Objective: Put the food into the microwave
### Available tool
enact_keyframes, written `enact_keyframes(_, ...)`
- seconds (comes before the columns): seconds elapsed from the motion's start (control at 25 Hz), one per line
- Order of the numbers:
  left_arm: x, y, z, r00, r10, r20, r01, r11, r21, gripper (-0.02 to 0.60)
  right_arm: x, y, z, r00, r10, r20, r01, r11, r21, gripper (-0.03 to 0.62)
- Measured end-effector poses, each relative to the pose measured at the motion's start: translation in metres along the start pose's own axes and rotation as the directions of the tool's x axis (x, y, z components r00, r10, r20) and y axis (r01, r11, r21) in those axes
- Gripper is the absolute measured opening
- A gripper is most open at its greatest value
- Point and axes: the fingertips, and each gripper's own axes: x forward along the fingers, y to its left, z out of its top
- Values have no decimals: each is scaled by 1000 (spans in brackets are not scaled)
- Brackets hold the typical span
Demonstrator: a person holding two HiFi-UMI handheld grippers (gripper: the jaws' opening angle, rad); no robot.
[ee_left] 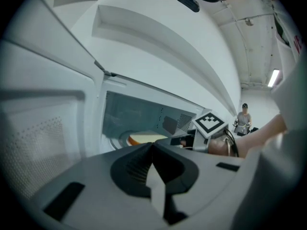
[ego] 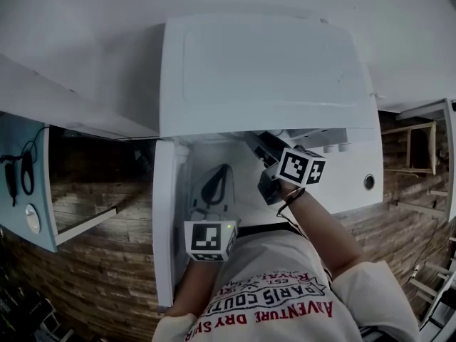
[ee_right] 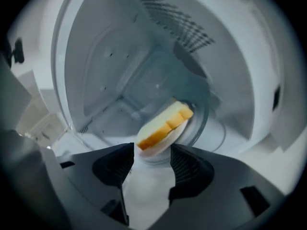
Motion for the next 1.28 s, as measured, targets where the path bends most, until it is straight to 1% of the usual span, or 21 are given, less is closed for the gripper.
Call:
enact_keyframes(0.04,0,0,0,1000,-1,1,1,1000,0,6,0,1,-5,998,-29,-59,22,993,-115,229)
enact_keyframes(0.08,0,0,0,1000,-1,1,1,1000,-2,6,1,1,-9,992,-63,-109,38,974,-224,229)
enact_keyframes(0.12,0,0,0,1000,-1,1,1,1000,-4,6,1,1,-13,984,-98,-146,48,949,-312,230)
enact_keyframes(0.16,0,0,0,1000,-2,1,2,1000,-5,6,2,0,-16,977,-127,-170,55,926,-375,230)
enact_keyframes(0.2,0,0,0,1000,-3,2,3,1000,-5,6,2,-1,-17,971,-151,-185,62,908,-414,230)
enact_keyframes(0.32,0,-2,0,1000,-2,1,2,1000,2,6,1,-5,-18,955,-207,-214,86,879,-468,229)
enact_keyframes(0.4,0,-3,-1,1000,-2,0,2,1000,12,6,0,-7,-19,941,-232,-247,89,873,-480,229)
enact_keyframes(0.52,-1,-6,0,1000,-13,2,13,1000,27,6,-5,-13,-26,909,-280,-310,89,855,-511,229)
enact_keyframes(0.6,-2,-8,1,1000,-19,3,19,999,36,6,-8,-15,-29,899,-295,-323,85,843,-531,229)
enact_keyframes(0.8,-4,-5,2,1000,-8,2,8,1000,26,6,-14,-12,-30,910,-281,-304,87,848,-523,229)
enact_keyframes(0.88,-4,-6,3,1000,-6,1,6,1000,29,6,-20,-8,-28,920,-274,-280,93,847,-523,220)
enact_keyframes(0.96,-3,-9,3,1000,-5,0,5,999,34,6,-31,-2,-22,935,-274,-224,117,837,-535,170)
enact_keyframes(1.0,-2,-11,4,1000,-5,-1,5,999,39,6,-37,2,-17,944,-275,-184,135,828,-544,124)
enact_keyframes(1.04,-1,-13,5,1000,-5,0,5,999,45,6,-45,6,-12,951,-274,-142,153,819,-553,63)
enact_keyframes(1.08,-1,-16,6,1000,-6,3,6,999,51,6,-52,11,-8,958,-269,-103,167,811,-561,39)
enact_keyframes(1.16,-2,-22,13,1000,-8,17,6,998,64,6,-67,23,-3,970,-240,-46,171,802,-572,15)
enact_keyframes(1.28,-6,-30,25,999,-3,38,0,997,80,6,-90,43,4,984,-176,21,156,802,-576,12)
